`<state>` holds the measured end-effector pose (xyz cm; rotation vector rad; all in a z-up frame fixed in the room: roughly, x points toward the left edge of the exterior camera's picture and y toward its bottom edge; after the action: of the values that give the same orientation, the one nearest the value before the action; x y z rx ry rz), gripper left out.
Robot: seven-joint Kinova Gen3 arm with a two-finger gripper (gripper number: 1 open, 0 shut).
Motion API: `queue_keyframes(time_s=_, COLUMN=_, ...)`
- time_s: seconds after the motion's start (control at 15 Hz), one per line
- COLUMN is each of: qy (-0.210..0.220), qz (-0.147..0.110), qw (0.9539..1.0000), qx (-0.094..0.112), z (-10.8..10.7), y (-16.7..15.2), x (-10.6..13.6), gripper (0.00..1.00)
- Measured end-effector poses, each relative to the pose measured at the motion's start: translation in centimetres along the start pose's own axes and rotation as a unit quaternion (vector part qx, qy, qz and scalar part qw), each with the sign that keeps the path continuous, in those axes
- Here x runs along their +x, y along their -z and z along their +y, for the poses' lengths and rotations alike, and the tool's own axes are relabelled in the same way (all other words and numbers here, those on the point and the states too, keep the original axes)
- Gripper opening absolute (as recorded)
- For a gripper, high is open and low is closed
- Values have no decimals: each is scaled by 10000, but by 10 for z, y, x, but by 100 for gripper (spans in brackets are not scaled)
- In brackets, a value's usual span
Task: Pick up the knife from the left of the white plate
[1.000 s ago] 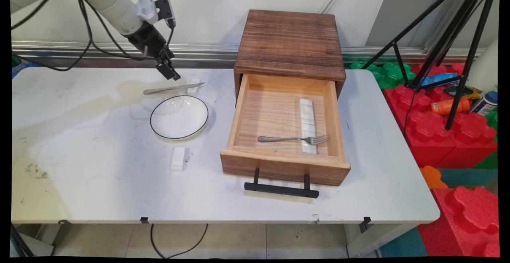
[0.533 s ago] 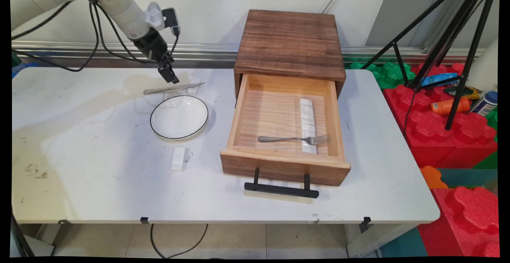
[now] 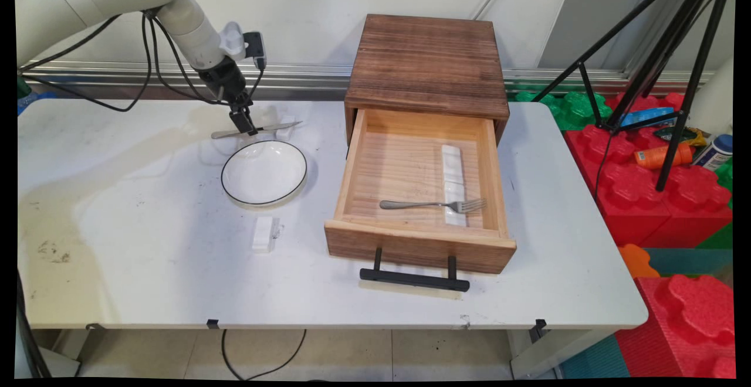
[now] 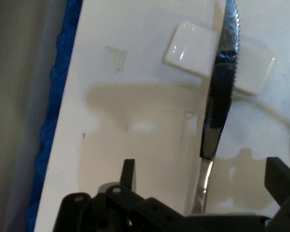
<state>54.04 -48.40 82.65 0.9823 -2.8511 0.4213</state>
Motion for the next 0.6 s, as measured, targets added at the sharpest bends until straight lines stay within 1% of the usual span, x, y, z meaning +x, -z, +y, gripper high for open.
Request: queue_keyframes(time_s=0.6, qy=-185, qz=5, qw=9998, qx=-96, z=-9, y=-18, x=5, gripper=100)
